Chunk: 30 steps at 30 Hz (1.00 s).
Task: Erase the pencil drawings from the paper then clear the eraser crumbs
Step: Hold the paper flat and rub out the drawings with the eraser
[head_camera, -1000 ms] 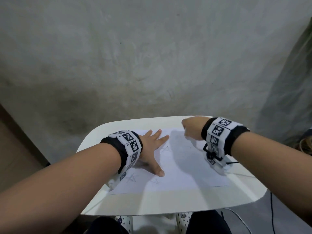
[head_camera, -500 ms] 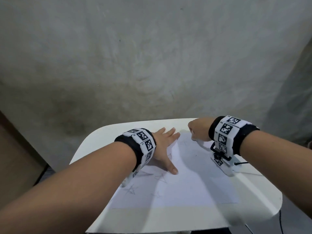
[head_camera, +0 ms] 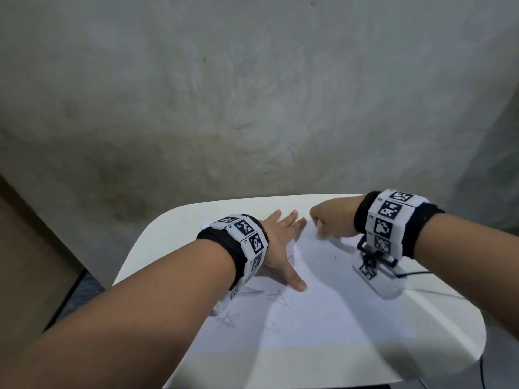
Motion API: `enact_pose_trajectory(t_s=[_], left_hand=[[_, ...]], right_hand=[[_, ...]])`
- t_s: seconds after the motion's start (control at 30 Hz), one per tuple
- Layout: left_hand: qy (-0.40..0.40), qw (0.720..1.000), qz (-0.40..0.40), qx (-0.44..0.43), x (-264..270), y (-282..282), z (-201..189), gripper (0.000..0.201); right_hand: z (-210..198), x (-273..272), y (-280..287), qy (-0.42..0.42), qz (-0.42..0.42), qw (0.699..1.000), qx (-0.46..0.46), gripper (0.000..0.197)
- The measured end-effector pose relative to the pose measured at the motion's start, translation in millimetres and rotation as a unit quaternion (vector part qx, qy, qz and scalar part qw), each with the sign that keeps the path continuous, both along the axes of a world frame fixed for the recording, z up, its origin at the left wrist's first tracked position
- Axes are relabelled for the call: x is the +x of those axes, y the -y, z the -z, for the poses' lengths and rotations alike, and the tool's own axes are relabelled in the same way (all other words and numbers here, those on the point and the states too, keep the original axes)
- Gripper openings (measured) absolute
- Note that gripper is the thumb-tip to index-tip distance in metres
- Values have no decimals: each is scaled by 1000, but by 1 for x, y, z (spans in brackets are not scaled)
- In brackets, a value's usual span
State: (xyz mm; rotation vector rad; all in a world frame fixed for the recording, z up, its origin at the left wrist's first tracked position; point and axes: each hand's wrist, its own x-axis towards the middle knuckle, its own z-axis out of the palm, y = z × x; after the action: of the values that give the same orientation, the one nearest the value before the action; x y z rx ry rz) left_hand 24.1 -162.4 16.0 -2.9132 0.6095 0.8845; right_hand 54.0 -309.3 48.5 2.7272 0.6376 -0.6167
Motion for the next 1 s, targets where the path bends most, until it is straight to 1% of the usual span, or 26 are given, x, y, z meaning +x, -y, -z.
enact_pose_trajectory(t_s=[0.07, 0.1, 0.17, 0.2, 0.23, 0.27, 0.33, 0.37, 0.43, 0.47, 0.5, 0.53, 0.57, 0.6, 0.63, 0.67, 0.77, 0.83, 0.9, 0.93, 1.0], left_hand=[[2, 1000, 1, 4, 1, 0, 2, 133], [2, 1000, 1, 4, 0, 0, 2, 134], [1, 1000, -1, 3, 0, 1, 0, 132], [0, 1000, -3, 1, 0, 1, 0, 132], [0, 1000, -3, 1, 1, 1, 1, 132], [1, 1000, 0, 6, 2, 1, 2, 133], [4, 1000, 6, 16, 2, 0, 4, 134], [4, 1000, 5, 17, 2, 0, 4, 134], [3, 1000, 3, 15, 2, 1, 2, 131], [2, 1000, 2, 12, 1, 2, 1, 128], [2, 1000, 3, 10, 1, 2, 0, 127], [3, 1000, 4, 11, 1, 2, 1, 128], [4, 1000, 7, 14, 2, 1, 2, 131], [5, 1000, 8, 16, 2, 0, 3, 133], [5, 1000, 7, 15, 2, 0, 4, 134], [5, 1000, 5, 13, 2, 0, 4, 134], [6, 1000, 4, 8, 3, 0, 3, 134], [6, 1000, 6, 12, 3, 0, 4, 134], [7, 1000, 6, 15, 3, 0, 5, 134], [7, 1000, 5, 15, 4, 0, 5, 134], [5, 1000, 4, 16, 4, 2, 5, 133]], right_hand=[[-2, 8, 4, 40, 17, 999, -23, 17], [0, 5, 1, 41, 8, 998, -37, 21], [5, -6, -9, 2, -41, 998, -43, 29], [6, -12, -13, -23, -55, 998, -26, 29], [5, -11, -12, -31, -46, 998, -5, 28], [3, -4, -9, -19, -28, 999, 3, 27], [-3, 4, -3, 33, 11, 999, -19, 27], [-1, 6, -3, 47, 12, 998, -30, 27], [5, -2, -12, 18, -28, 998, -49, 29], [7, -9, -16, -5, -52, 998, -41, 29], [8, -9, -16, -25, -48, 998, -21, 27], [6, -4, -13, -28, -31, 999, -3, 20], [3, 3, -10, -7, -13, 1000, -4, 15], [-1, 8, -7, 20, 2, 1000, -13, 16], [-2, 11, -4, 41, 11, 999, -29, 21], [1, 10, -6, 46, 8, 998, -35, 25], [8, -3, -12, -2, -35, 999, -25, 27], [4, 3, -4, -1, -5, 1000, -4, 26], [-1, 9, 1, 40, 21, 999, -18, 23], [0, 9, -1, 47, 14, 998, -27, 25], [6, 0, -13, 16, -31, 998, -43, 30]])
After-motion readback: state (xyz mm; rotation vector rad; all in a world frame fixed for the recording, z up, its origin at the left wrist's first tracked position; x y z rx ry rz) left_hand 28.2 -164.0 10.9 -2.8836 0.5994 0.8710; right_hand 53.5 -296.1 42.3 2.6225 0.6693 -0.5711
